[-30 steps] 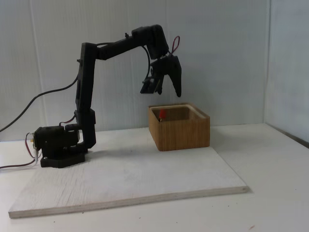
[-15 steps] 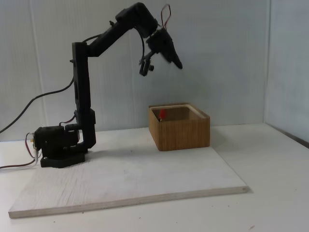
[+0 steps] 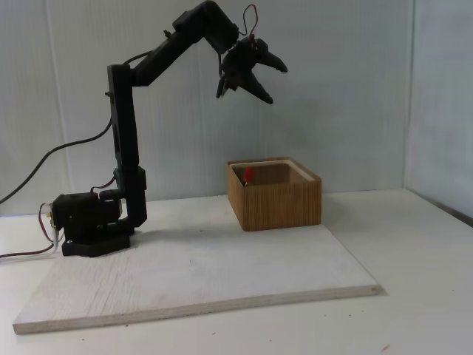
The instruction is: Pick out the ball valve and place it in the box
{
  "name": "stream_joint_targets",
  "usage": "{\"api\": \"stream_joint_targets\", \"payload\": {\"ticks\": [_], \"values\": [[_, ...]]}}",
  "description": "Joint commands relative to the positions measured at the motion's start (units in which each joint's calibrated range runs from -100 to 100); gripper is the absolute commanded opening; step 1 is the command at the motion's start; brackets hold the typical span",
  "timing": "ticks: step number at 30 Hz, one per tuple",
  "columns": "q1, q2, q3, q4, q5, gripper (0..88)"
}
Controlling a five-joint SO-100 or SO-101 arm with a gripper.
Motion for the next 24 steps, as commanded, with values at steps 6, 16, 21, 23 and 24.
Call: {"api": "stream_joint_targets", "payload": {"ticks": [6,16,21,23,24], "values": [[0.26,-12.12,-1.83,0.67,-17.14,36.2],[0.41,-23.06,11.71,-5.7,-22.88,36.2],[0.33,-35.69,33.64,-18.62,-22.88,36.2],[0.33,-42.22,43.84,-24.82,-22.67,36.2],[0.33,-45.7,49.07,-28.0,-22.62,36.2]]}}
